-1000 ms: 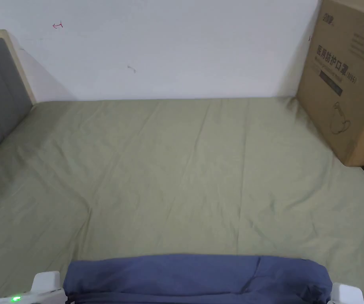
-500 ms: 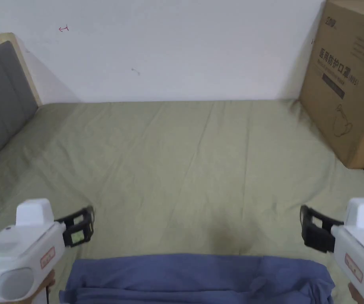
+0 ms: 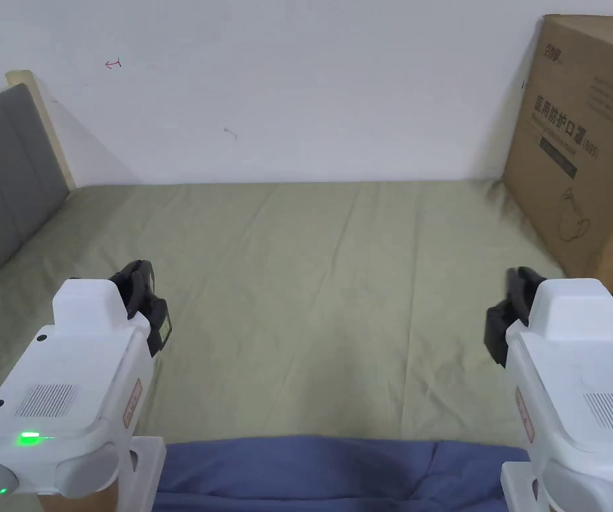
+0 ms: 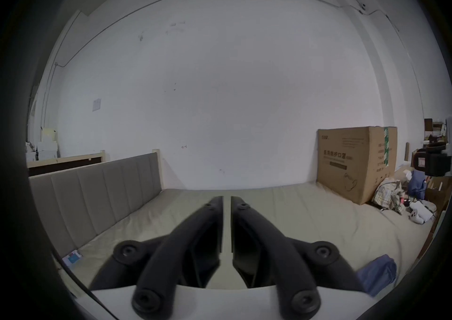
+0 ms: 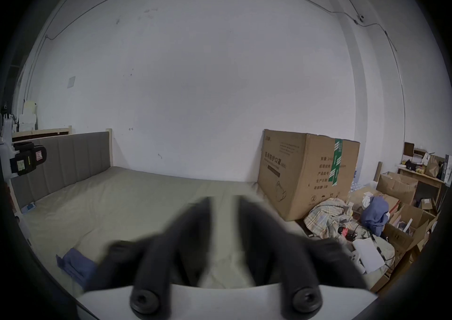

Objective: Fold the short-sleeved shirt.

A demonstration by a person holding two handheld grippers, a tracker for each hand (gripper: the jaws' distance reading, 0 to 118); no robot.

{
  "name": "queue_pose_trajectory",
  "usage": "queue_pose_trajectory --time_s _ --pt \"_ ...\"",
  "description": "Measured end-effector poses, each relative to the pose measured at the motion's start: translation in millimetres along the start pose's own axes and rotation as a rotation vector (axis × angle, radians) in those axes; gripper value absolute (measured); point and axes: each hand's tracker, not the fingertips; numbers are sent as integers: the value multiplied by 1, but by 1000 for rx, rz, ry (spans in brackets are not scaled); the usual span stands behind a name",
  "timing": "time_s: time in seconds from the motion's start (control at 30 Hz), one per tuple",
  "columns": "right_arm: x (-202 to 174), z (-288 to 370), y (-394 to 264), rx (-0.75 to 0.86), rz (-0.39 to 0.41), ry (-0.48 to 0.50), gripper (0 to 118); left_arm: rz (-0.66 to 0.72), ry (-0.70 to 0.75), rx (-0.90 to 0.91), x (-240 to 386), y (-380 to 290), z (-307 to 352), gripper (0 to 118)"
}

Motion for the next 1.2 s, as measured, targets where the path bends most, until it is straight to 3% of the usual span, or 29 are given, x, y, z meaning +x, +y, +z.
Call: queue_pose_trajectory --time_s 0.2,0.37,0.8,0.9,0.97,1.0,1.1,1.13,1.2 --pt "-6 2 1 8 2 24 0 19 -53 -50 -1 1 -1 0" --pt "-6 -3 -2 -15 -17 46 0 53 -150 -244 -26 -8 -6 0" --pt "-11 -26 -20 -102 15 52 0 610 -336 -849 -185 -126 -11 4" --pt "-13 -33 -25 -125 24 56 0 632 -295 -893 -193 -145 -14 32" --pt "-11 -27 -21 -145 31 59 0 634 -306 -931 -200 -161 -19 71" --pt "-16 -33 -26 -157 4 111 0 624 -305 -953 -202 -169 -22 81" --pt "-14 -36 -28 -169 21 98 0 598 -293 -1036 -208 -184 -30 85" --pt "-14 -43 -34 -203 65 19 0 599 -298 -1047 -211 -190 -32 85" --pt "-20 -55 -40 -211 55 38 0 609 -296 -1077 -216 -201 -38 85"
